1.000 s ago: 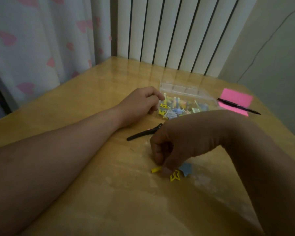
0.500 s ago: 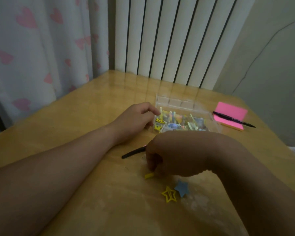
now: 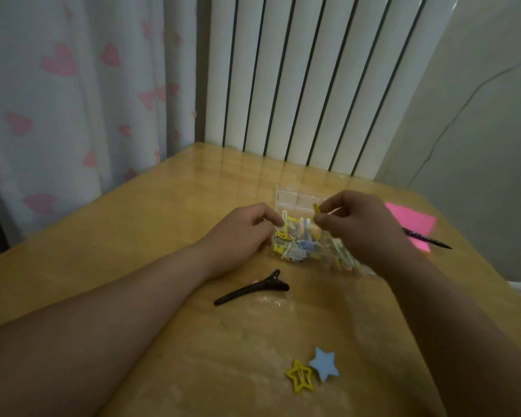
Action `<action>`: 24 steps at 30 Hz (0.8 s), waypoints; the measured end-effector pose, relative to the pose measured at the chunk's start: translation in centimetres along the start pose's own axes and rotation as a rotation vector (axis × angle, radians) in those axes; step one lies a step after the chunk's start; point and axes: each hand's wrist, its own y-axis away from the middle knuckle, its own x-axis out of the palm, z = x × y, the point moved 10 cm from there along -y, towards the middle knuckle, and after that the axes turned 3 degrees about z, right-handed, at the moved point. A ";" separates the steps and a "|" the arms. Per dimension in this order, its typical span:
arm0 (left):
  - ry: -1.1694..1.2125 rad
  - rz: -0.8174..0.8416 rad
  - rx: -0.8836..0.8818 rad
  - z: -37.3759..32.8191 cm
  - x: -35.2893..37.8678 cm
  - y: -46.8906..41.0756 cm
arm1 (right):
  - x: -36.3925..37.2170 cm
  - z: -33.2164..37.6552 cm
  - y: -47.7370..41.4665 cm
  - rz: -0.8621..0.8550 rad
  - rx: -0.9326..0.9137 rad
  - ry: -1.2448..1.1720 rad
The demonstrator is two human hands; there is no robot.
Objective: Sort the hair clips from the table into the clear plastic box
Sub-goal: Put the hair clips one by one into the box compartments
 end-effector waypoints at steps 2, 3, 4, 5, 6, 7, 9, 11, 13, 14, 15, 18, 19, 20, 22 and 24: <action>-0.003 -0.003 0.004 -0.1 0.0 0.0 | 1.6 -0.4 -0.5 -0.011 0.023 0.038; -0.006 -0.004 0.005 -0.1 0.0 0.0 | 2.3 -0.2 -0.8 -0.017 0.018 0.060; -0.006 -0.005 0.009 -0.1 0.0 0.0 | 2.9 0.0 -1.0 -0.018 0.008 0.082; -0.003 -0.006 0.013 -0.2 0.0 0.0 | 3.5 0.2 -1.3 -0.013 -0.002 0.106; 0.001 -0.004 0.012 -0.2 0.0 0.0 | 3.9 0.4 -1.4 -0.006 -0.016 0.130; 0.005 -0.002 0.010 -0.2 0.0 0.1 | 4.2 0.5 -1.4 -0.001 -0.030 0.151; 0.008 -0.003 0.008 -0.2 0.0 0.1 | 4.4 0.6 -1.3 0.008 -0.052 0.165; 0.009 -0.006 0.007 -0.2 -0.1 0.1 | 4.3 0.4 -1.3 0.012 -0.061 0.139; 0.006 -0.006 0.011 -0.2 -0.1 0.1 | 3.8 0.5 -1.1 0.019 -0.064 0.101; 0.006 -0.004 0.012 -0.3 -0.1 0.2 | 3.5 0.7 -0.9 0.033 -0.070 0.085; 0.008 -0.003 0.008 -0.3 -0.1 0.2 | 3.4 1.0 -0.7 0.056 -0.080 0.071; 0.012 0.001 -0.002 -0.3 -0.1 0.2 | 3.1 2.2 0.4 0.183 -0.142 0.067; 0.009 0.003 -0.001 -0.3 -0.1 0.1 | 3.3 2.6 1.0 0.271 -0.165 0.082; 0.005 0.003 0.001 -0.2 -0.1 0.1 | 3.7 3.0 1.7 0.386 -0.187 0.102; -0.002 -0.001 0.005 -0.2 -0.1 0.1 | 4.7 3.6 3.8 0.641 -0.219 0.170; 0.001 -0.007 0.016 -0.4 -0.1 0.1 | 5.8 3.8 6.3 0.877 -0.230 0.260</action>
